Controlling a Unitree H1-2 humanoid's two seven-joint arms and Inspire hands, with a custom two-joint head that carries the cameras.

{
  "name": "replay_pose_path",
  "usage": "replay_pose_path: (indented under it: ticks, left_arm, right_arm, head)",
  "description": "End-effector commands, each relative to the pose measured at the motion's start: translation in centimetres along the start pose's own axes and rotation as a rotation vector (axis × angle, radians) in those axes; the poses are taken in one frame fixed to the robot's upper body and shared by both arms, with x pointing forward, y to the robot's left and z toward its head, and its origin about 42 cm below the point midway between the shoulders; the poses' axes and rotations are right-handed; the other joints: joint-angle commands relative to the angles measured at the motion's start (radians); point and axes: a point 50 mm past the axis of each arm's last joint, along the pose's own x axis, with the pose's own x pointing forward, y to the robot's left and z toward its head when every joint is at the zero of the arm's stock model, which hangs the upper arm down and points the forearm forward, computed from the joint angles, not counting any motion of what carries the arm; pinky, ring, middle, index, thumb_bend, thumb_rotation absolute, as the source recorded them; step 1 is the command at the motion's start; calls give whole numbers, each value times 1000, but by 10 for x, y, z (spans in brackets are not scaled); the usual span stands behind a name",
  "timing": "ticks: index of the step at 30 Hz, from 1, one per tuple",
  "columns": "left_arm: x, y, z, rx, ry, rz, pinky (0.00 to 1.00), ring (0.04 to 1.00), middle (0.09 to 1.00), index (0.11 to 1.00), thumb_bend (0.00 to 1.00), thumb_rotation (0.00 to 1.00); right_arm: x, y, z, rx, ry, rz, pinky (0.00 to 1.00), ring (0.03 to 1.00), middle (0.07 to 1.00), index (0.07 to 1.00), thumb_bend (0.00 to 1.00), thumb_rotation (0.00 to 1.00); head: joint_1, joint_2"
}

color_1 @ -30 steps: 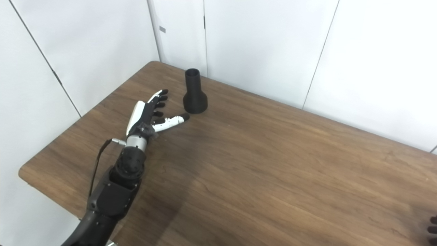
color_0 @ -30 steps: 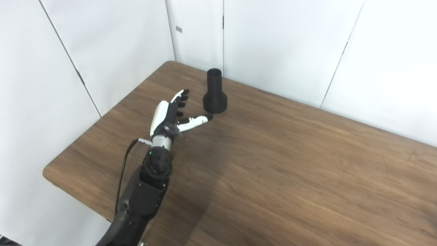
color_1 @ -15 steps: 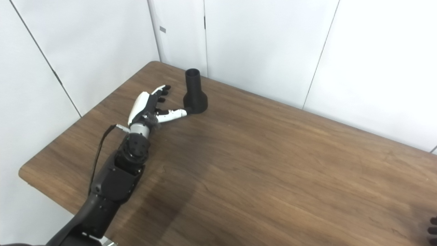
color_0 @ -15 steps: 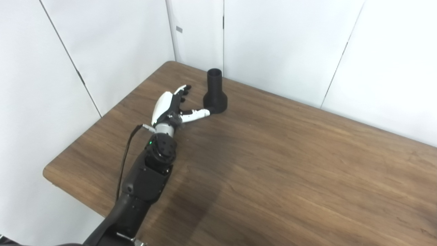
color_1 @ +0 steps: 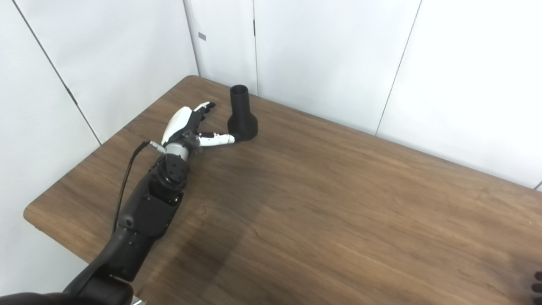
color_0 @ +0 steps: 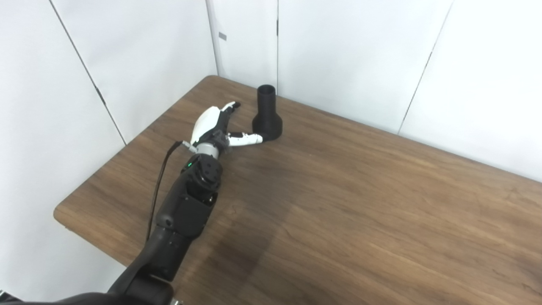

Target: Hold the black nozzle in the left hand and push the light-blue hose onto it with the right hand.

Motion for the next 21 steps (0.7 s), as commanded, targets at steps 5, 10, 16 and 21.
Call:
replay_pose_path:
  ticks: [5,10,16,21]
  left_arm:
    - [7,-2,11,28,3,-34,770,885,909,891,1000,391]
    - [6,-8,15,61,12,-56,728,880,902,891,1000,390]
    - [8,-15,17,61,25,-82,729,895,909,899,1000,405]
    - [15,-21,16,66,50,-89,727,875,885,890,1000,421]
  right_arm:
    - [-2,-7,8,-19,-27,-16,381,517,557,505,859,595]
    - [-4,-5,11,-20,-26,-11,379,516,556,503,829,590]
    - [-5,-6,10,-29,-22,-9,391,531,568,516,790,591]
    - [-5,-3,10,-28,-24,-7,383,518,556,507,815,602]
  head:
    - [-10,3]
    - [-19,0]
    - [-27,2]
    - [-36,-6]
